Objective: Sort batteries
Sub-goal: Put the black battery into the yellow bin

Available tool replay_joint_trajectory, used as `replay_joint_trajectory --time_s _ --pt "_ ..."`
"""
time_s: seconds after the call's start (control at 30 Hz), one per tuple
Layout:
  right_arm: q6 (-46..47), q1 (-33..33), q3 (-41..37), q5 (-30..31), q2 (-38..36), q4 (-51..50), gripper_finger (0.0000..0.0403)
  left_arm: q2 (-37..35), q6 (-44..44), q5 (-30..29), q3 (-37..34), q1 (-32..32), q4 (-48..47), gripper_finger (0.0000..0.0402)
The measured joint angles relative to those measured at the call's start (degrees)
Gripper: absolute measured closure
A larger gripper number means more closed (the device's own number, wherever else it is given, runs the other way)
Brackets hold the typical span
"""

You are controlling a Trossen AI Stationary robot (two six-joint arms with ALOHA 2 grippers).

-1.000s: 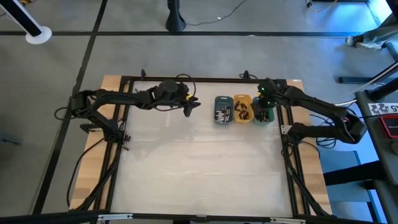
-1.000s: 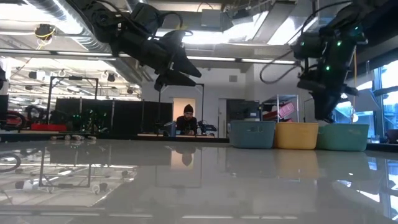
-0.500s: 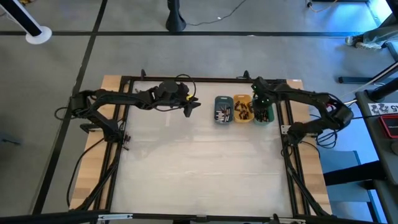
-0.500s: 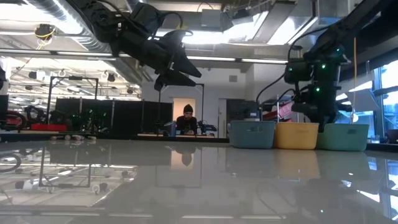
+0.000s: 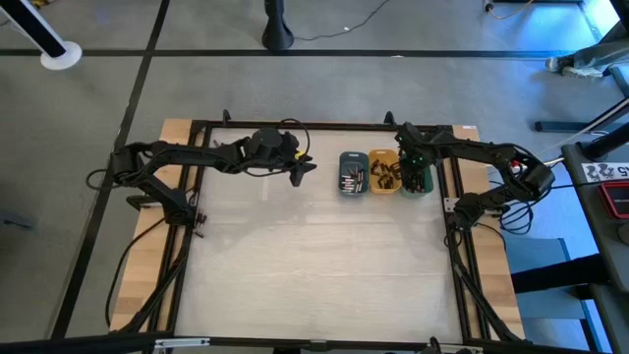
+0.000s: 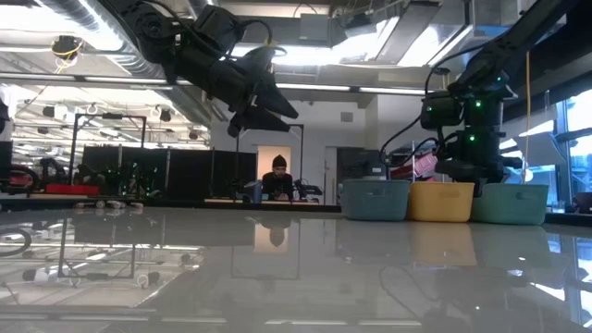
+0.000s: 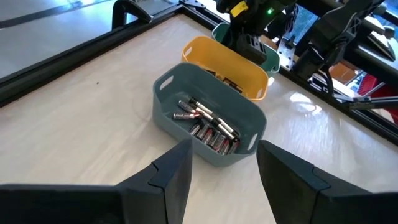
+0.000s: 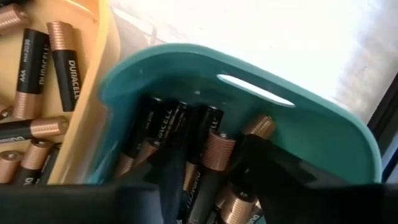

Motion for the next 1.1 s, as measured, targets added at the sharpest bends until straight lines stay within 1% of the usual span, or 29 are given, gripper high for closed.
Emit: replay_joint_trajectory --time_s 0.17,0.27,0.43,0.53,0.6,0.67,0.8,0.9,1.0,1.1 --pt "-0.4 0.0 -0.1 0.0 -1.2 -0.2 0.0223 -0.3 -0.1 0.1 0.0 0.2 -1.4 0.0231" --pt "-0.5 0.0 -0.1 0.0 -3.5 -0.2 0.0222 -1.3 -0.2 0.2 0.0 1.4 -6.2 0.0231" --pt "-1.5 0.0 -0.1 -0.4 -10.2 -0.1 0.0222 -3.1 -1.6 -0.7 1.0 5.4 -19.1 0.0231" --pt "-1.5 0.0 -0.1 -2.2 -15.5 0.7 0.0222 -3.5 -2.4 -3.7 3.4 8.5 -29.1 0.0231" --pt "-1.6 0.1 -0.1 -3.6 -19.1 2.1 0.0222 -3.4 -3.8 -8.1 5.0 11.0 -37.1 0.0231" --pt "-1.5 0.1 -0.1 -5.3 -22.3 3.6 0.0221 -3.4 -6.5 -12.6 5.8 13.8 -42.8 0.0231" --pt "-1.2 0.1 -0.1 -8.8 -27.2 6.8 0.0221 -3.2 -10.3 -15.8 5.9 20.4 -51.7 0.0231" --pt "-1.1 0.1 -0.1 -10.1 -29.0 8.2 0.0221 -1.9 -11.7 -17.4 5.9 24.2 -56.6 0.0231" --pt "-1.3 0.1 -0.1 -10.6 -29.2 8.7 0.0221 -0.5 -8.4 -17.7 5.9 26.9 -58.6 0.0231" --pt "-1.7 0.1 -0.1 -10.6 -29.2 8.7 0.0221 0.7 -4.3 -17.7 5.9 28.2 -59.0 0.0231"
